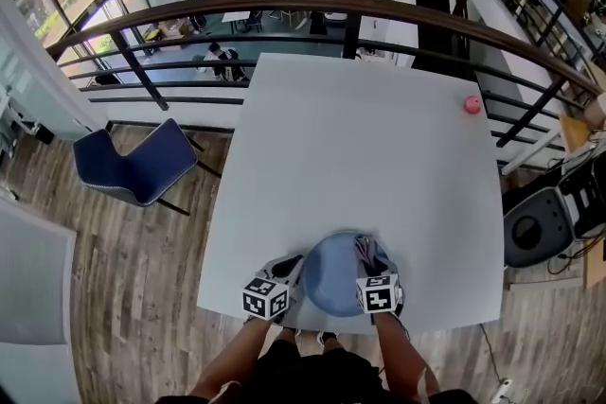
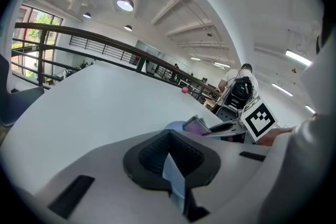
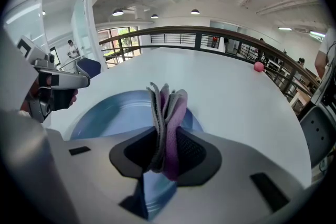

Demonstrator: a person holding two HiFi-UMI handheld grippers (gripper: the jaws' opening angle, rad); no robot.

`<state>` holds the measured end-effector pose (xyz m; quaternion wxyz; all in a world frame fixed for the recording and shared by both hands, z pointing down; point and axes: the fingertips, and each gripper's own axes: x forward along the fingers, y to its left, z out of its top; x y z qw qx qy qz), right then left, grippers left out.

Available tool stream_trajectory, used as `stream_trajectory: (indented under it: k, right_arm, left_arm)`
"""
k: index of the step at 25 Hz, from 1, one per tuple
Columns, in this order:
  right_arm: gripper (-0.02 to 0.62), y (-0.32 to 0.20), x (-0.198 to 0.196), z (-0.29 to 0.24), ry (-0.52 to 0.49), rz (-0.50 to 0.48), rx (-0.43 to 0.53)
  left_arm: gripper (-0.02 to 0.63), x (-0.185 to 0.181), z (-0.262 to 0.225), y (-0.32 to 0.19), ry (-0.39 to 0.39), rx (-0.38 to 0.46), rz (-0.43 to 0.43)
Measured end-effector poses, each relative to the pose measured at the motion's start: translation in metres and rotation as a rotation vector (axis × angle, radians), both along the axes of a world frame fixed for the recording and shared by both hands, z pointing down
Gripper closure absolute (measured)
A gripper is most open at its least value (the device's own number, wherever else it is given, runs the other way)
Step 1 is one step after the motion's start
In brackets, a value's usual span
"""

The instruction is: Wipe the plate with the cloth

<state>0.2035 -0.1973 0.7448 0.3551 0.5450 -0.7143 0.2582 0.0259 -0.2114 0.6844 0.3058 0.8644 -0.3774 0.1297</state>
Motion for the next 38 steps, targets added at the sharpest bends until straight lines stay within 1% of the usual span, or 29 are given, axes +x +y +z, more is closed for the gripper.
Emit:
stream_trajectory:
  k: [4, 7, 12, 17, 22, 25, 27, 34, 38]
  right_arm:
    - [0.485, -0.001, -0.001, -0.004, -0.040, 0.005, 0.010]
    - [0.485, 0.000, -0.011, -0.009, -0.074, -0.005, 0.016]
    - [0.485, 0.007, -0.047, -0.012, -0.099, -0.070, 0.006]
    - [0.485, 0.018, -0.087, -0.009, -0.126, -0.140, -0.010]
    - [0.485, 0.024, -0.110, -0.005, -0.133, -0.193, -0.036]
    - [0.485, 0.030, -0.113, -0.001, -0.119, -0.206, -0.049]
    - [0.485, 0.032, -0.111, 0.000, -0.111, -0.206, -0.050]
    - [0.485, 0.033, -0.097, 0.003, -0.093, -0.163, -0.057]
    - [0.485, 0.028, -0.080, 0.007, -0.082, -0.140, -0.045]
  left_arm:
    - [0.594, 0.004, 0.003, 0.000, -0.004, -0.004, 0.001]
    - [0.595, 0.004, 0.004, 0.001, -0.010, -0.007, 0.002]
    - [0.594, -0.004, 0.002, -0.001, 0.011, -0.013, -0.017]
    - [0.594, -0.015, -0.001, -0.001, 0.003, -0.009, -0.036]
    - [0.594, -0.026, 0.006, -0.001, -0.012, -0.021, -0.071]
    - [0.594, -0.030, 0.010, 0.005, -0.029, -0.036, -0.075]
    - [0.594, -0.029, 0.011, 0.010, -0.025, -0.043, -0.069]
    - [0.594, -0.021, 0.011, 0.014, -0.020, -0.039, -0.048]
    - [0.594, -0.014, 0.008, 0.011, -0.022, -0.034, -0.026]
